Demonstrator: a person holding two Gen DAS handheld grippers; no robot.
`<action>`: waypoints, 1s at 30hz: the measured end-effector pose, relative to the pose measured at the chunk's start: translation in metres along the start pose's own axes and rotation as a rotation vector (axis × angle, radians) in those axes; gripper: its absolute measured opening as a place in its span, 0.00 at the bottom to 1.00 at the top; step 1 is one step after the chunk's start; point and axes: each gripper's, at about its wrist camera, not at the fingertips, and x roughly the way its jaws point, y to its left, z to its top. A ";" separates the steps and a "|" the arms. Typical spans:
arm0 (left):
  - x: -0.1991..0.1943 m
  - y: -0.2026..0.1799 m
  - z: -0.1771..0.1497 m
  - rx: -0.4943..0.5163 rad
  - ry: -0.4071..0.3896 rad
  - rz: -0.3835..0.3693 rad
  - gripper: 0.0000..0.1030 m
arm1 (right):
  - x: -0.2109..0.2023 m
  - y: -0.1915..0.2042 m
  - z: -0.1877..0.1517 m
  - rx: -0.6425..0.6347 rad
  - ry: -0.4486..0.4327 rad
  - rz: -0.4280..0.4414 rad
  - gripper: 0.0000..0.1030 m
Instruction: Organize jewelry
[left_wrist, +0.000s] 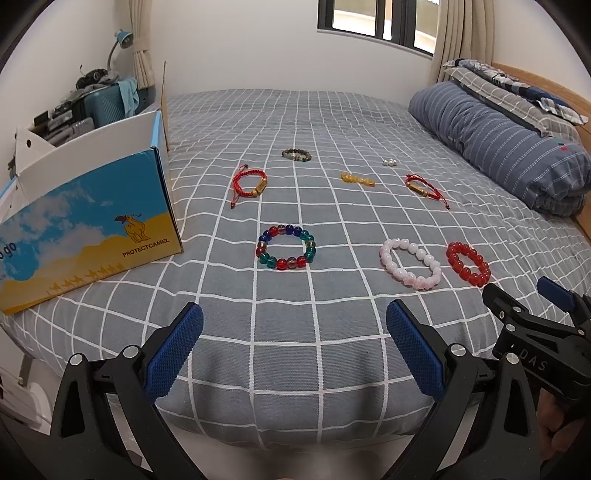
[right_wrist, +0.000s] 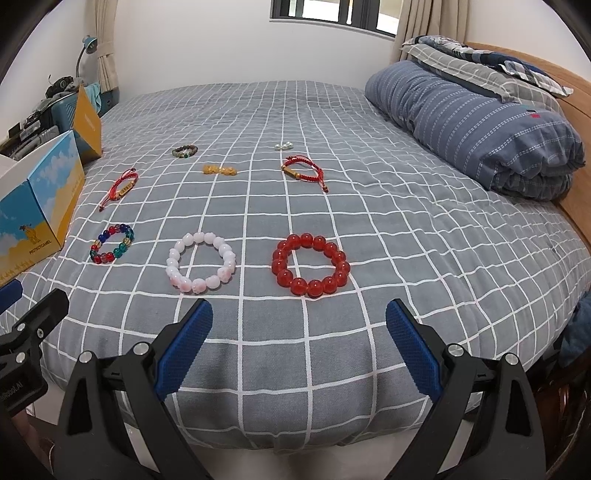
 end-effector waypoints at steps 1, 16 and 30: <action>0.000 0.000 0.000 0.000 0.000 -0.001 0.95 | 0.000 0.000 0.000 0.000 0.000 0.000 0.88; 0.004 0.000 0.000 0.001 0.005 -0.003 0.95 | 0.002 -0.001 0.001 -0.001 0.000 -0.004 0.88; 0.005 -0.001 0.019 0.005 0.000 0.008 0.95 | 0.002 0.005 0.021 0.000 -0.033 0.004 0.88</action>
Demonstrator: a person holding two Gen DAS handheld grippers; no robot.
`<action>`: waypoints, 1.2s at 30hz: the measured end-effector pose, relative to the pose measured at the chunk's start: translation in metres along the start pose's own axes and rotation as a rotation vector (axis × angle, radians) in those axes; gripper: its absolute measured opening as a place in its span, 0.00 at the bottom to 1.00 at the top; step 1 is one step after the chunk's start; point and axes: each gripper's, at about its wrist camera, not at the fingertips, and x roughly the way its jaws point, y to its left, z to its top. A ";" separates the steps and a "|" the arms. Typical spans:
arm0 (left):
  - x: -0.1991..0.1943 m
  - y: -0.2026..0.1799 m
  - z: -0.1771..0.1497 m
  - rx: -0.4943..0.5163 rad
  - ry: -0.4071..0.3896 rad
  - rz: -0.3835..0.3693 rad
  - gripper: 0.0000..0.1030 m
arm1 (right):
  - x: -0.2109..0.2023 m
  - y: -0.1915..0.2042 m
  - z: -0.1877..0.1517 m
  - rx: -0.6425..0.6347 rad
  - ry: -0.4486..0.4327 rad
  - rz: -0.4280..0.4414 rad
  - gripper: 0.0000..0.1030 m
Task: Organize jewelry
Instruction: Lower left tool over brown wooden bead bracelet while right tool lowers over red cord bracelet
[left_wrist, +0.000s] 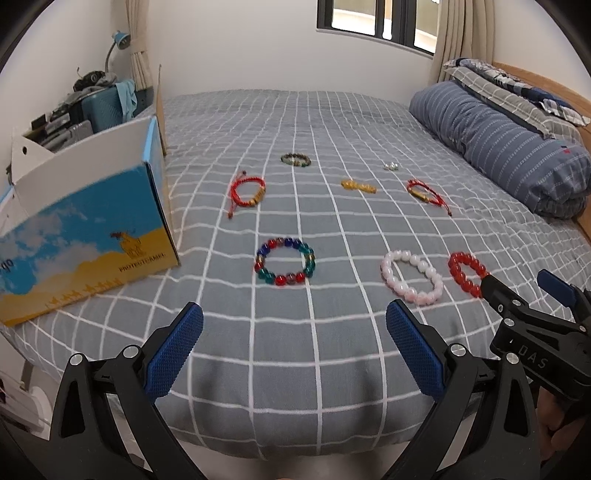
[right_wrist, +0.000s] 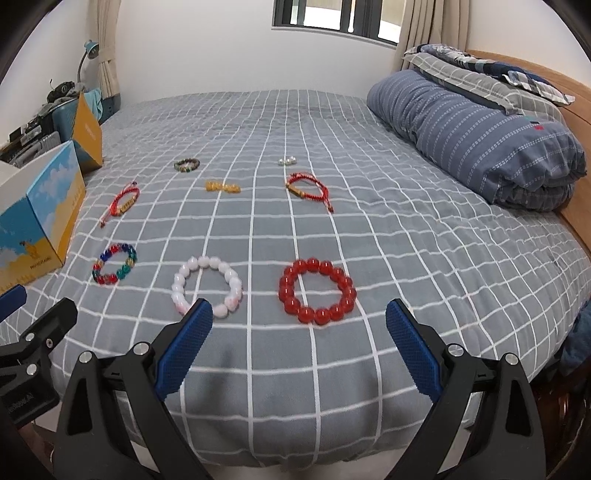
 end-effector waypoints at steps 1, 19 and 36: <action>-0.002 0.000 0.003 -0.001 -0.005 0.003 0.95 | -0.001 0.000 0.004 0.001 0.000 0.001 0.88; -0.043 0.014 0.096 -0.064 -0.039 0.012 0.95 | -0.047 -0.015 0.086 0.005 -0.079 0.008 0.88; 0.061 0.010 0.224 -0.069 0.053 0.007 0.94 | 0.058 0.005 0.195 -0.031 0.083 0.039 0.88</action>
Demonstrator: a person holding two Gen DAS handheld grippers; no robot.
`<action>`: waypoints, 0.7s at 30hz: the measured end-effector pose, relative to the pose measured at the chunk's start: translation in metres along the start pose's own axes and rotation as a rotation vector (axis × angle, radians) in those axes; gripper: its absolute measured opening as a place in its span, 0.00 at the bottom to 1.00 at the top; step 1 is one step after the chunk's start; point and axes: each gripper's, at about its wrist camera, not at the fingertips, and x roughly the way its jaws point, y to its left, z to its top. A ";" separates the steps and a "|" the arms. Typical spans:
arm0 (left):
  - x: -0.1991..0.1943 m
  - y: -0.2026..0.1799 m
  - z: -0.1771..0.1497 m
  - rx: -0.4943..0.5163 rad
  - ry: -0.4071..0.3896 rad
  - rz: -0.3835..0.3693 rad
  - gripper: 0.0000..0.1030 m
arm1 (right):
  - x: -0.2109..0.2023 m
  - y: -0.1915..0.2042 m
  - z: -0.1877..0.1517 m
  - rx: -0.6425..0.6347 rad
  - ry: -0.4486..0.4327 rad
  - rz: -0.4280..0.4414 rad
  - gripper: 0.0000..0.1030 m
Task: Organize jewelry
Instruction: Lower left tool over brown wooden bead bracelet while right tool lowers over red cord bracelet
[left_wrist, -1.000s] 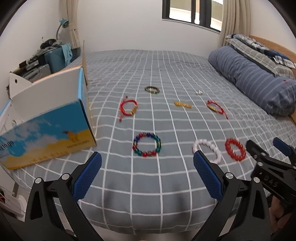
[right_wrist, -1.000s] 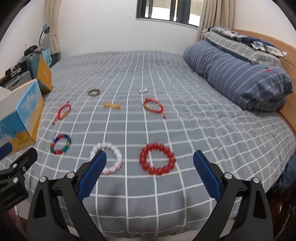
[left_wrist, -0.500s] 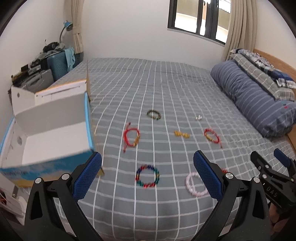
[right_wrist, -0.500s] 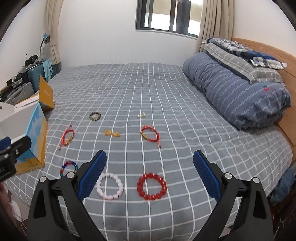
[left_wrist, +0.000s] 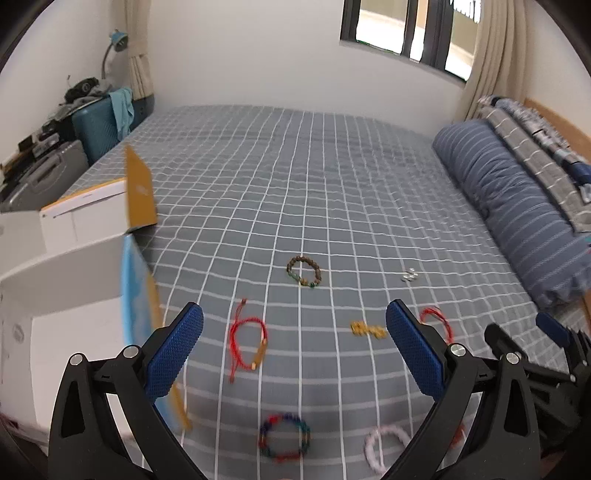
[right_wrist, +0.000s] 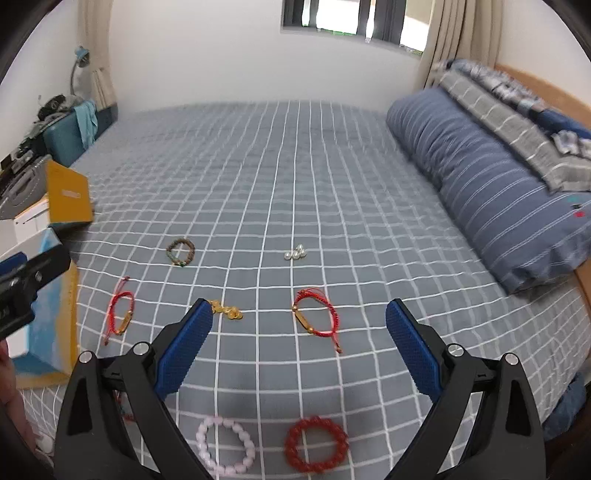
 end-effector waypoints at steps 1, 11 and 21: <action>0.015 -0.002 0.006 0.005 0.016 0.007 0.94 | 0.011 0.000 0.004 0.000 0.012 0.007 0.88; 0.156 -0.020 0.035 0.037 0.196 -0.010 0.94 | 0.107 -0.018 0.004 0.039 0.156 0.016 0.85; 0.225 -0.025 0.027 0.041 0.279 0.001 0.94 | 0.162 -0.032 -0.015 0.045 0.276 -0.003 0.79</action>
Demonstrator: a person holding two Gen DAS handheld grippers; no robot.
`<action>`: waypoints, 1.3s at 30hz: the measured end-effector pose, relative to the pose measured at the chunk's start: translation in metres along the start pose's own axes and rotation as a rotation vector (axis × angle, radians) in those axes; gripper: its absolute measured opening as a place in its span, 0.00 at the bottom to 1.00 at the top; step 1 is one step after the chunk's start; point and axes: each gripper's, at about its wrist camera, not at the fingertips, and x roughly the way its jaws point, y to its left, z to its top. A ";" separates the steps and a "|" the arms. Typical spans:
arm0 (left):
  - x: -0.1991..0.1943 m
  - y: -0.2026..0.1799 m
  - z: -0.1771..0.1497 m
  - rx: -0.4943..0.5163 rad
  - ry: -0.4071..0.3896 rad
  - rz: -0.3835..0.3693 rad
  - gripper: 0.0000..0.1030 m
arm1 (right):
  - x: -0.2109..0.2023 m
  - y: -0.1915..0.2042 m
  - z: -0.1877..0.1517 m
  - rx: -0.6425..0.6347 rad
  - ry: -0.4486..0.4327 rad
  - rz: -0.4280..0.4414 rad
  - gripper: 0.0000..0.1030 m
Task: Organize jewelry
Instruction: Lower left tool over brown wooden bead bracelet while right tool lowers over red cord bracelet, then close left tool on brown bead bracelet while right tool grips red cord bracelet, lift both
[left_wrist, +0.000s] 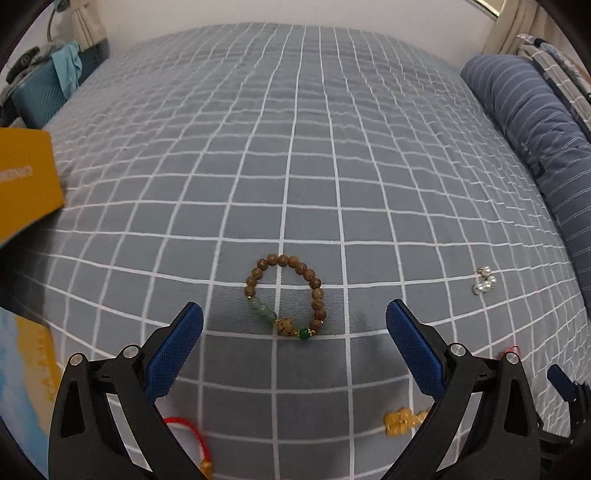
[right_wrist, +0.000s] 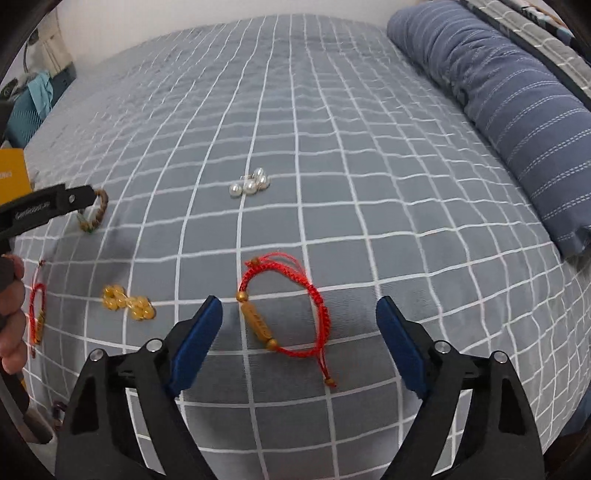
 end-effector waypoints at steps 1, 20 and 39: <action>0.004 -0.002 0.000 0.002 0.006 0.011 0.94 | 0.002 0.002 0.000 -0.004 0.004 0.002 0.79; 0.035 0.007 0.000 -0.017 0.076 0.042 0.63 | 0.029 0.012 0.000 -0.033 0.065 0.012 0.39; 0.016 0.002 -0.002 0.024 0.043 -0.034 0.07 | 0.018 0.010 0.000 -0.018 0.039 0.004 0.10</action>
